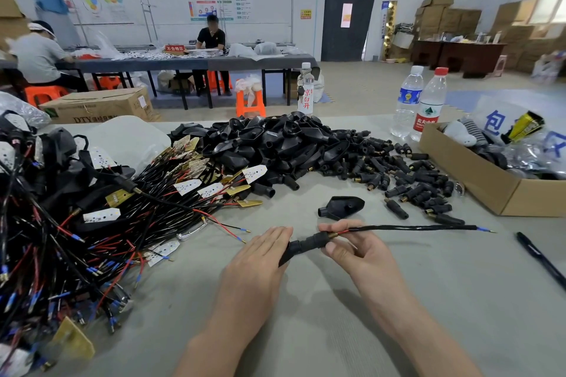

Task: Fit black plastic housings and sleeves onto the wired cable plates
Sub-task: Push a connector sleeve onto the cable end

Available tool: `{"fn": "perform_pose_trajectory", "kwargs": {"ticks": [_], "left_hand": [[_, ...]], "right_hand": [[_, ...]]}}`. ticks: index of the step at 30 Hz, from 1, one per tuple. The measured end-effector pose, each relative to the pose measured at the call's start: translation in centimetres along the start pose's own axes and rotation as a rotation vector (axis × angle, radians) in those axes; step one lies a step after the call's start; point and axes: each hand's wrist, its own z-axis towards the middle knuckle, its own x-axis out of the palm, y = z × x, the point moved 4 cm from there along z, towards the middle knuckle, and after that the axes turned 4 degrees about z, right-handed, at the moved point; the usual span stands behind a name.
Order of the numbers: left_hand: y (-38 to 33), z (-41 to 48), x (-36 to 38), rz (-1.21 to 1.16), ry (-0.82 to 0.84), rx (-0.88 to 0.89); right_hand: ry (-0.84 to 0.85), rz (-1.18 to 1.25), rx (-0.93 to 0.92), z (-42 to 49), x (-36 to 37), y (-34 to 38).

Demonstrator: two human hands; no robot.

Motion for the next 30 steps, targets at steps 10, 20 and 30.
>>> {"fn": "perform_pose_trajectory", "kwargs": {"ticks": [10,20,30], "left_hand": [[0.4,0.0,0.4,-0.102,0.075,-0.045],[0.6,-0.5,0.8,-0.144,0.036,-0.030],[-0.1,-0.2,0.6,-0.074,-0.020,0.041]], "right_hand": [[0.021,0.016,-0.019,0.0,0.1,0.3],[0.101,0.024,0.024,-0.1,0.8,-0.3],[0.092,0.120,0.077,0.1,0.8,-1.1]]}}
